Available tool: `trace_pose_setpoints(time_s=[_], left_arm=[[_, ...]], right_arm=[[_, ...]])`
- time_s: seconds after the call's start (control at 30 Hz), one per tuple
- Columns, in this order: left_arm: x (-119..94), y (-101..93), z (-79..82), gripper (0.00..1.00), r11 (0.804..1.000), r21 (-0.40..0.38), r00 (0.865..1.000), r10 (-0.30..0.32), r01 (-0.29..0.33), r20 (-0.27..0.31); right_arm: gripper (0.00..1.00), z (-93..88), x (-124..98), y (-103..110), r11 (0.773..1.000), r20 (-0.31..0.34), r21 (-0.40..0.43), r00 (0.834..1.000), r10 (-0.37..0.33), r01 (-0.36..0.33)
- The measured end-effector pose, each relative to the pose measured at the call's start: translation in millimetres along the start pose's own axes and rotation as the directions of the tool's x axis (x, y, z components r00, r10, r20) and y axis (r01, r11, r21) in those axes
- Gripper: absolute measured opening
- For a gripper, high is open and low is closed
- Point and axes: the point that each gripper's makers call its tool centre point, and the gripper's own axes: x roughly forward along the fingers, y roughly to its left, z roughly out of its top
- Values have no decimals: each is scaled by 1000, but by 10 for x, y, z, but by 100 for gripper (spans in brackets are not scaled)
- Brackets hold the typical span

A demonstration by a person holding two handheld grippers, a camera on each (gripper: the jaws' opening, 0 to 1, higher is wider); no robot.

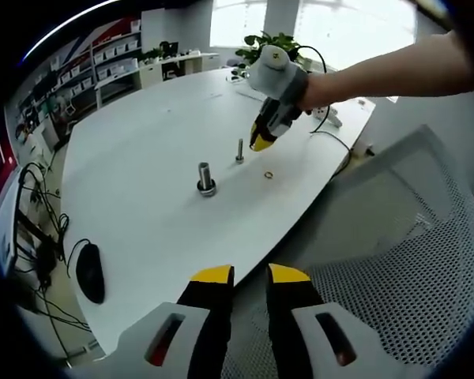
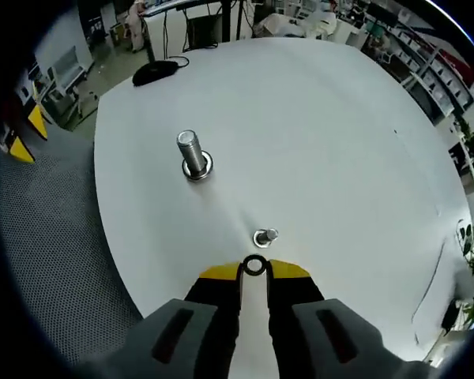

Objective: Place the washer onto the threaded stud by aligning its center hole with the stud, sliding it down to the base, and recovering from edge contact or off-axis alignment until the washer reaches the visible bottom stop.

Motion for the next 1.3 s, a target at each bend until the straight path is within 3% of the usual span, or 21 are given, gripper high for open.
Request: trace_pose_setpoints(time_s=[0.53,0.67,1.3], left_arm=[[-5,1,13,14,1000,1,1000,-1,1,6],[-2,1,12,13,1000,2,1000,-2,2,5],[-2,22,-2,13,1000,-8,1000,7,-7,-1]], right_arm=[[14,197,-54,-50,998,53,-4,997,-56,56],[14,190,-26,-64,996,32,-58,997,-64,66],[14,166,190,-93,997,-6,-64,999,-39,38]])
